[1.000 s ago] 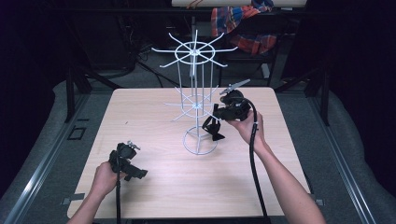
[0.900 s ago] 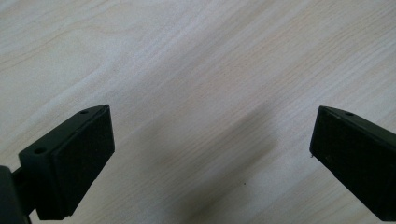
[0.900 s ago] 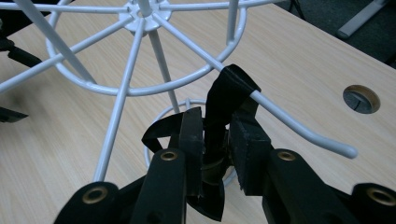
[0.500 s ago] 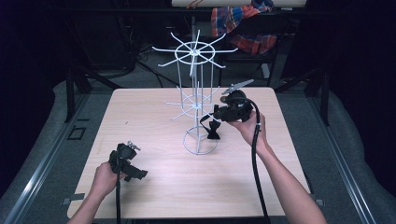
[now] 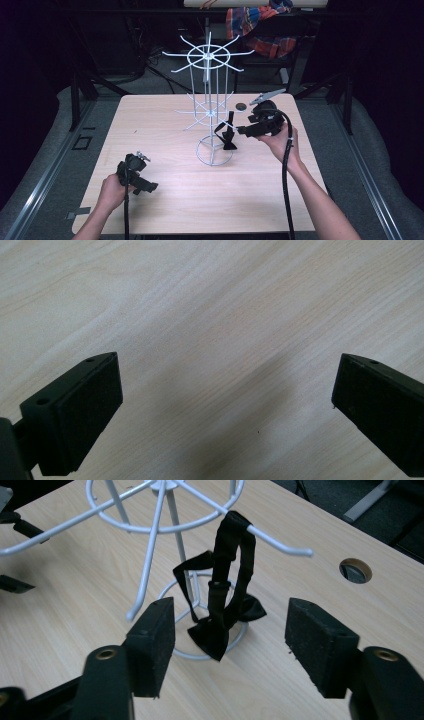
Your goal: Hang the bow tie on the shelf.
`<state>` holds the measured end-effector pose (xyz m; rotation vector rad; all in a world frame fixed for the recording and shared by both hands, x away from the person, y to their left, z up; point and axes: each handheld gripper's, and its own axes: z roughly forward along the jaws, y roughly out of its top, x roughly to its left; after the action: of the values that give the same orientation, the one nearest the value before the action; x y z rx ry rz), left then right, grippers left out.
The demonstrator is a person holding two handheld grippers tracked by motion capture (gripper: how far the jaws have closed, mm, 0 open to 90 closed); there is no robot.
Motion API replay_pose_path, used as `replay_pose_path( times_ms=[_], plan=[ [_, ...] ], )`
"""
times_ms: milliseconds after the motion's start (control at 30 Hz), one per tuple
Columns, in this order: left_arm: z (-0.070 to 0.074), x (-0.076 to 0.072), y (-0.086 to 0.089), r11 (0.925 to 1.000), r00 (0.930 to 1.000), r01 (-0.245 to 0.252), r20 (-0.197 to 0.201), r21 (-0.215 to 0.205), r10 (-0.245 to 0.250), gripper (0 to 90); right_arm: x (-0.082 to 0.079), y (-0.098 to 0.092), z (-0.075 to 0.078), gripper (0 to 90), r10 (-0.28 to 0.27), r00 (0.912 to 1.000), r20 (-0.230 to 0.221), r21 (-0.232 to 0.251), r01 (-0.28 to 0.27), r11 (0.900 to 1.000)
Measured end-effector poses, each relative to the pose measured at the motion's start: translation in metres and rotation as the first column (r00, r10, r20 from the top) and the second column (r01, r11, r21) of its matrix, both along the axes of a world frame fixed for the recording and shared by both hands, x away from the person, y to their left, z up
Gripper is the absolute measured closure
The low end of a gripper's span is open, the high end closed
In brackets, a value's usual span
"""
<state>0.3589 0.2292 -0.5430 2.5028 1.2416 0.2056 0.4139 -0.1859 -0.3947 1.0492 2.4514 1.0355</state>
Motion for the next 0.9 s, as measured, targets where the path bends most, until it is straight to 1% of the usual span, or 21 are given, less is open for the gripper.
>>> replay_pose_path(
  times_ms=[33,167,233,300,367,467,500,533,600,633,700,733,800,900],
  plan=[
    [0.000,0.000,0.000,1.0000,1.0000,0.000,0.000,0.000,0.000,0.0,-0.003,-0.003,0.000,32.2,0.001,1.0000,0.006,0.001,-0.001,1.000],
    [0.000,0.000,-0.001,1.0000,1.0000,0.003,0.001,0.000,-0.003,0.0,-0.014,-0.012,0.002,25.8,0.014,0.9999,-0.001,0.000,-0.014,1.000],
    [0.001,0.000,-0.001,1.0000,1.0000,0.004,0.000,0.002,-0.004,0.0,-0.020,-0.016,0.001,22.7,0.011,0.9999,0.005,0.007,-0.011,1.000],
    [0.001,0.000,-0.001,1.0000,1.0000,0.005,-0.001,0.002,-0.005,0.0,-0.025,-0.021,0.001,20.8,0.011,0.9999,-0.003,-0.012,-0.011,1.000],
    [0.001,0.000,-0.001,1.0000,1.0000,0.004,0.000,0.002,-0.004,0.0,-0.031,-0.024,0.000,18.7,0.011,0.9999,-0.008,-0.018,-0.011,1.000],
    [0.001,0.000,-0.001,1.0000,1.0000,0.002,0.000,0.004,-0.002,0.0,-0.038,-0.030,-0.001,16.8,0.012,0.9999,-0.012,-0.030,-0.013,0.999],
    [0.001,0.000,-0.001,1.0000,1.0000,0.002,0.000,0.004,-0.002,0.0,-0.041,-0.032,-0.002,16.2,0.009,0.9999,-0.007,-0.030,-0.009,0.999],
    [0.001,0.000,-0.001,1.0000,1.0000,0.002,0.000,0.005,-0.002,0.0,-0.043,-0.034,-0.003,15.8,0.015,0.9998,-0.013,-0.040,-0.016,0.999],
    [0.001,0.000,-0.001,1.0000,1.0000,0.002,-0.001,0.004,-0.002,0.0,-0.048,-0.036,-0.005,15.3,0.010,0.9999,-0.014,-0.035,-0.010,0.999],
    [0.001,0.000,-0.001,1.0000,1.0000,0.001,0.000,0.005,-0.001,0.0,-0.050,-0.038,-0.005,15.0,0.012,0.9997,-0.021,-0.049,-0.013,0.999],
    [0.001,0.000,-0.001,1.0000,1.0000,0.001,0.000,0.005,-0.001,0.0,-0.055,-0.040,-0.007,14.8,0.015,0.9996,-0.022,-0.054,-0.017,0.998],
    [0.001,0.000,-0.001,1.0000,1.0000,0.001,0.000,0.005,-0.001,0.0,-0.055,-0.040,-0.007,14.8,0.015,0.9996,-0.022,-0.054,-0.017,0.998],
    [0.001,0.000,-0.002,1.0000,1.0000,0.001,-0.002,0.007,-0.001,0.0,-0.062,-0.044,-0.011,14.6,0.019,0.9993,-0.031,-0.073,-0.021,0.997],
    [0.001,0.000,-0.002,1.0000,1.0000,0.001,-0.002,0.005,-0.001,0.0,-0.069,-0.046,-0.017,14.2,0.022,0.9989,-0.041,-0.074,-0.025,0.997]
  ],
)
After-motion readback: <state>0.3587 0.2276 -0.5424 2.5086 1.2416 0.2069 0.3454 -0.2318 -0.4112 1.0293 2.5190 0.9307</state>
